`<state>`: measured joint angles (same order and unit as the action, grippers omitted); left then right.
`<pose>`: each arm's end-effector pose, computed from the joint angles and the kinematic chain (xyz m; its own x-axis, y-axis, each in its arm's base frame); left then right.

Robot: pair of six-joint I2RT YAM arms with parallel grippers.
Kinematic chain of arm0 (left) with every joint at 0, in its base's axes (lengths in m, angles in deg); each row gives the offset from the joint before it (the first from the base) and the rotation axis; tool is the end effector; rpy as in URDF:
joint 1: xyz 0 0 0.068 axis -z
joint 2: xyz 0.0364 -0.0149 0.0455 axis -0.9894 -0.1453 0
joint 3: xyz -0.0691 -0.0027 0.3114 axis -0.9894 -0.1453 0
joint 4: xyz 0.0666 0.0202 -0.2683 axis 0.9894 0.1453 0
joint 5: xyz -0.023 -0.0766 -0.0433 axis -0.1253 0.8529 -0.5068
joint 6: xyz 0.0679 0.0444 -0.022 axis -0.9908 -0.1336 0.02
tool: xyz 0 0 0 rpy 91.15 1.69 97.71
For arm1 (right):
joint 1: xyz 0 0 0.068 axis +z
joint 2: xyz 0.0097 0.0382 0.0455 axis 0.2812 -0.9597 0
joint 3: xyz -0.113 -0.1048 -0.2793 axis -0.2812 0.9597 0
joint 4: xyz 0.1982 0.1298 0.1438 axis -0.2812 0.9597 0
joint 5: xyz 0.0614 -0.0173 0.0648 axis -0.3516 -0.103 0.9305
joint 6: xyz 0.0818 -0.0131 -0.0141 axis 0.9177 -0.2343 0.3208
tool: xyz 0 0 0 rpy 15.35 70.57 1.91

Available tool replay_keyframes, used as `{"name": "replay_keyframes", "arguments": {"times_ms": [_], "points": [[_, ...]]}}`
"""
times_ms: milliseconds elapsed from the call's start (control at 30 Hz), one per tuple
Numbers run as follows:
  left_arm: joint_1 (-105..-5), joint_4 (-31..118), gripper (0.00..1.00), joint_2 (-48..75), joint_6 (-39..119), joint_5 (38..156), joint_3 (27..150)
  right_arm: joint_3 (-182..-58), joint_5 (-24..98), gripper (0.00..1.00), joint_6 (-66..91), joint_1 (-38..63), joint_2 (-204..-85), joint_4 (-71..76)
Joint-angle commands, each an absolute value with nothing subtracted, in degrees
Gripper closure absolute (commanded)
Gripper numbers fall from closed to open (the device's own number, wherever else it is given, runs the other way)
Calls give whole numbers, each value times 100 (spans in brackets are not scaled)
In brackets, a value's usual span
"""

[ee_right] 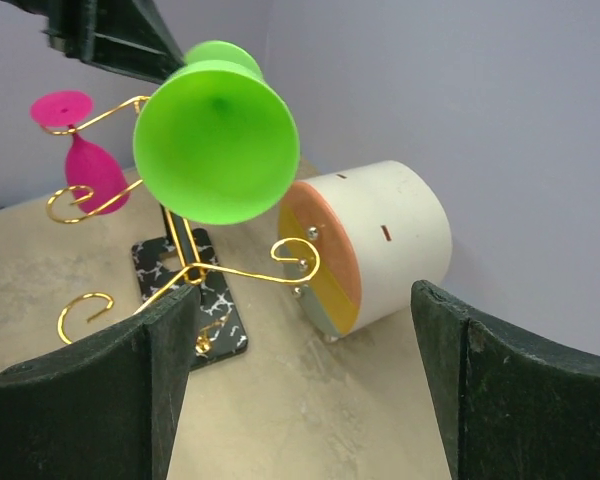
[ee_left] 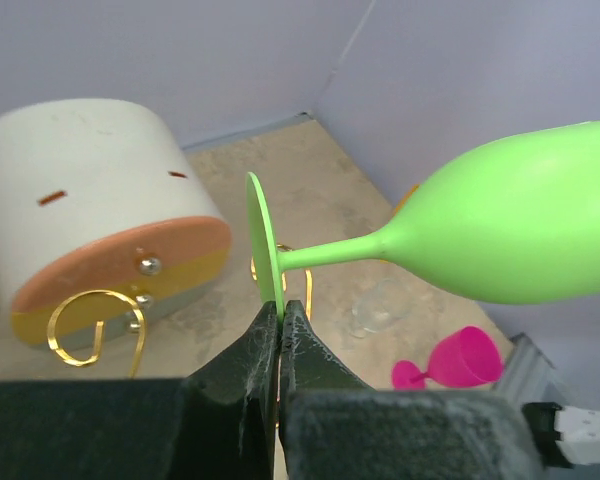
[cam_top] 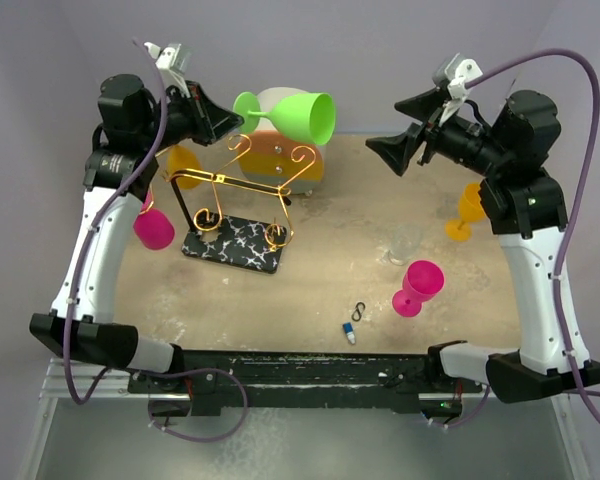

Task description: Place the wine glass upside down on the wine glass rack

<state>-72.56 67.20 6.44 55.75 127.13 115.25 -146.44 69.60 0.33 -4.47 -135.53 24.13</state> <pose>0.3312 -0.0993 0.5427 -0.4112 -0.2941 -0.8628 0.6159 0.6081 -0.5009 0.2315 0.0978 0.6122 0.2102 -0.0247 -0.9773 -0.7720 0.6091 -0.1815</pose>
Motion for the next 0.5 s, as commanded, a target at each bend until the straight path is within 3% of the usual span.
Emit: {"name": "replay_keyframes", "arguments": {"times_ms": [0, 467], "points": [[-7302, 7184, 100, 1040, 4362, 11671, 12040, -14830, 6086, 12, -126, -473, -13366, 2433], [-7347, 7886, 100, 1576, 1775, 8445, 12793, -14471, 5702, 8, -889, -473, -13320, 3118]]}}
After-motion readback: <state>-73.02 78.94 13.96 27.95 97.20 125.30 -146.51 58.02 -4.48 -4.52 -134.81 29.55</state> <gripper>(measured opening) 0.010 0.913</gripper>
